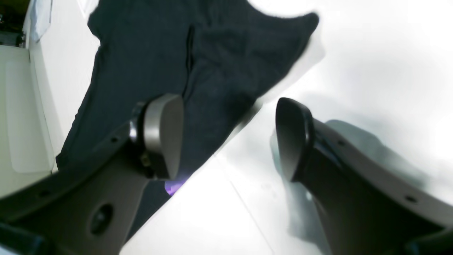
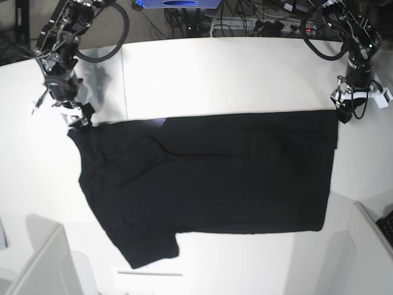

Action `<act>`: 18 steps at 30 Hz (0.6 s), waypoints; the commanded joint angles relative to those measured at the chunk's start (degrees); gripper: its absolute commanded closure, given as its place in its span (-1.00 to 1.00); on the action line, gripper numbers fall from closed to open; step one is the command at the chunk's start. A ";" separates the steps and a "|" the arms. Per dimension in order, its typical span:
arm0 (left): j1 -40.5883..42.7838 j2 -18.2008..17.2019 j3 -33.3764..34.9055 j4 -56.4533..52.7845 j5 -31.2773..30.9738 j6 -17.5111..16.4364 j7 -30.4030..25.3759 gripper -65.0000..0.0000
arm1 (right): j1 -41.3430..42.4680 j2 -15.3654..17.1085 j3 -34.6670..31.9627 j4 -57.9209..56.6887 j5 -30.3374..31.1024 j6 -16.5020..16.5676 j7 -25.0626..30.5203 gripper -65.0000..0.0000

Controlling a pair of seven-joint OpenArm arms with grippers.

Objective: Fold the T-shirt properly
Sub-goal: 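Regrip the shoulder corners with both grippers and drag the shirt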

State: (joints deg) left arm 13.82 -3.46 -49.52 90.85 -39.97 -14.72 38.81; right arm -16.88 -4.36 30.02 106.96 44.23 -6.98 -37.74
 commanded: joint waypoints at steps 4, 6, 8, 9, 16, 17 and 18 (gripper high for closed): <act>-2.62 -0.98 -0.02 -3.95 -0.78 -0.44 -0.96 -0.43 | 0.23 0.45 0.18 0.78 0.83 0.87 1.03 -0.22; -3.76 -0.98 -0.02 -5.88 -0.87 -0.44 -0.87 -0.43 | 0.23 0.45 0.44 0.78 0.83 0.87 1.03 -0.22; -4.90 -1.06 0.24 -7.20 -0.87 -0.44 0.36 -0.43 | 0.84 0.45 0.70 0.60 0.83 0.70 1.21 -0.22; -5.34 -1.15 1.03 -7.73 -0.87 -0.44 0.89 -0.43 | 1.28 0.45 0.79 -0.10 0.83 0.61 1.21 -0.22; -6.84 -1.15 2.44 -10.36 -0.78 -0.44 0.80 -0.42 | 6.29 0.54 0.79 -10.47 0.83 0.52 1.21 -0.22; -6.84 -1.15 2.44 -10.36 -0.69 -0.44 0.80 -0.42 | 7.35 0.80 0.79 -12.23 0.83 0.52 1.21 -0.22; -6.92 -1.15 2.44 -10.36 -0.69 -0.44 0.80 -0.42 | 8.31 0.89 0.79 -13.90 0.74 0.52 1.30 -0.22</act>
State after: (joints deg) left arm 6.87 -4.16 -47.05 80.07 -40.99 -15.51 39.00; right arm -9.37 -4.03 30.74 92.09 44.62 -7.03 -37.45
